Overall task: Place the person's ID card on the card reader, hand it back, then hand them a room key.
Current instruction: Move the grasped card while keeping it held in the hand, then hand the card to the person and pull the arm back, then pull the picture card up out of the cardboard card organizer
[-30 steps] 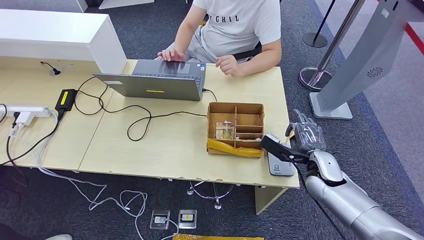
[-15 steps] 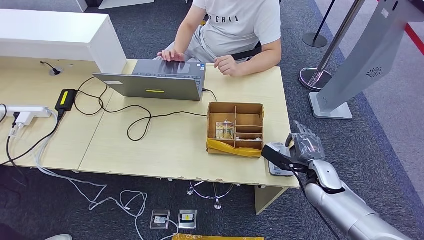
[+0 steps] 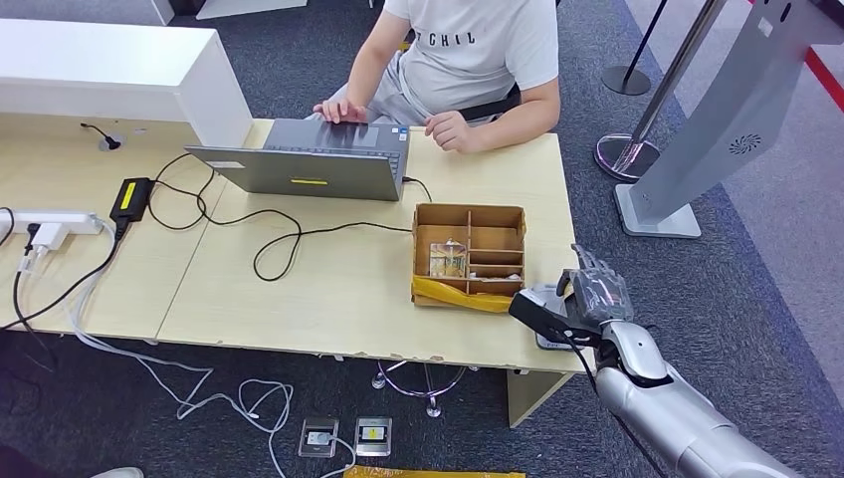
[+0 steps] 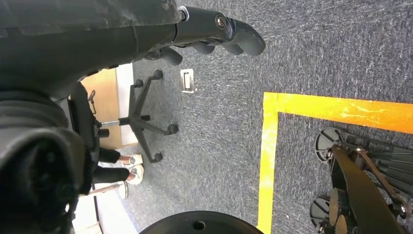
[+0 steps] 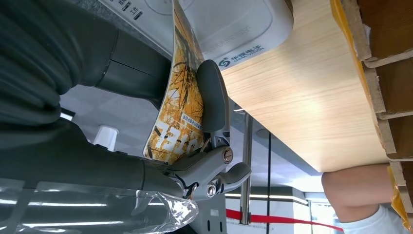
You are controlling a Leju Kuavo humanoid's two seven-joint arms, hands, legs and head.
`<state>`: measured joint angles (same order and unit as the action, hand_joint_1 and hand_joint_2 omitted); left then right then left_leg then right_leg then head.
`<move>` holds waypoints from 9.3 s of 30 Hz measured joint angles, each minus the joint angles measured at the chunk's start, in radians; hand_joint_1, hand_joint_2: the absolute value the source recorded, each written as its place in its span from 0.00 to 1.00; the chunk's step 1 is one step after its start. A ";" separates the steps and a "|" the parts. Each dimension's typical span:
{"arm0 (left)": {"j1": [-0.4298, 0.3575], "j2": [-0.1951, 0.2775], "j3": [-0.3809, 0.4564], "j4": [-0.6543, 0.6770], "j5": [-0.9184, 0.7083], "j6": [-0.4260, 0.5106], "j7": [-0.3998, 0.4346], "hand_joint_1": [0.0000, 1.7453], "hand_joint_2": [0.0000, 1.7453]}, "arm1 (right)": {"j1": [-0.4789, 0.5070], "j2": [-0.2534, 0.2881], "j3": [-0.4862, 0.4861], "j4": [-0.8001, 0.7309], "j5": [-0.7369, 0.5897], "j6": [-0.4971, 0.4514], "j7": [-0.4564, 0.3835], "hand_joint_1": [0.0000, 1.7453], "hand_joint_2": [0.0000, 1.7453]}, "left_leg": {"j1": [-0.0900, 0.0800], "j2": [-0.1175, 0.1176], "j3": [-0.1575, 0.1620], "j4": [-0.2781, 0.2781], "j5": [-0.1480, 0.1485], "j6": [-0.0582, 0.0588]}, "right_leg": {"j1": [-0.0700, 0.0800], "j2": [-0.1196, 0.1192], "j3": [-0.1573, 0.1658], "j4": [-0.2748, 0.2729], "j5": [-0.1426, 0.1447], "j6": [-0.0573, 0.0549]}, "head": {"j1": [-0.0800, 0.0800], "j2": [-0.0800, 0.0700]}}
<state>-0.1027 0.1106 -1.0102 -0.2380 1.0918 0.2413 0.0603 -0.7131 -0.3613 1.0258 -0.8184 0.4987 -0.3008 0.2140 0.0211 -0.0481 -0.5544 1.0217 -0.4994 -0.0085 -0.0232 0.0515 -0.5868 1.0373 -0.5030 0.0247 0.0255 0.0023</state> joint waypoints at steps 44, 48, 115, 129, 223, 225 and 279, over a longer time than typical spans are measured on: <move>0.000 0.000 -0.016 0.000 0.018 0.000 0.002 0.00 0.00 | -0.219 -0.084 -0.060 0.037 0.001 0.012 0.082 1.00 1.00 | 0.000 0.000 -0.001 0.000 0.000 0.000 | 0.000 0.000 0.000 0.000 0.001 0.000 | 0.000 0.000; -0.001 0.000 -0.027 0.000 0.016 -0.007 -0.003 0.00 0.00 | -0.247 -0.054 -0.052 -0.005 0.008 0.032 0.047 1.00 1.00 | 0.000 0.000 -0.001 0.000 0.000 0.000 | 0.000 0.000 0.000 0.001 0.001 0.000 | 0.000 0.000; -0.002 -0.009 -0.075 0.000 0.058 0.002 0.016 0.00 0.00 | -0.293 0.094 0.121 -0.178 0.036 0.046 0.164 0.00 1.00 | 0.001 0.000 0.000 0.000 0.001 -0.001 | 0.001 0.001 -0.001 0.000 0.001 0.000 | 0.000 0.000; -0.001 -0.012 -0.078 0.000 0.070 0.001 0.018 0.00 0.00 | -0.139 -0.140 0.085 -0.696 0.134 0.152 0.401 0.00 1.00 | 0.001 0.000 0.000 0.000 0.000 -0.002 | 0.001 0.001 -0.002 0.000 0.000 0.000 | 0.000 0.000; -0.012 -0.019 -0.159 0.000 0.038 0.025 0.033 0.00 0.00 | 0.048 0.229 -0.016 -0.166 0.368 0.052 0.205 0.00 1.00 | 0.001 0.000 -0.002 0.000 0.000 -0.002 | 0.001 0.001 -0.001 0.000 0.000 0.000 | 0.000 0.000; -0.012 -0.019 -0.159 0.000 0.038 0.025 0.033 0.00 0.00 | 0.048 0.232 -0.013 -0.157 0.369 0.051 0.205 0.00 1.00 | 0.001 0.000 -0.002 0.000 0.000 -0.002 | 0.001 0.001 -0.001 0.000 0.000 0.000 | 0.000 0.000; -0.012 -0.019 -0.178 0.000 0.046 0.030 0.043 0.00 0.00 | 0.012 0.273 0.009 -0.031 0.362 -0.020 0.168 1.00 1.00 | 0.001 0.000 -0.002 0.000 0.000 -0.002 | 0.001 0.001 -0.002 0.000 0.000 0.000 | 0.000 0.000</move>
<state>-0.1147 0.0919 -1.1883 -0.2380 1.1382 0.2708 0.1030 -0.7009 -0.0884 1.0347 -0.8494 0.8610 -0.3211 0.3824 0.0223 -0.0479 -0.5560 1.0217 -0.4990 -0.0106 -0.0222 0.0521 -0.5883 1.0375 -0.5026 0.0244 0.0257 0.0023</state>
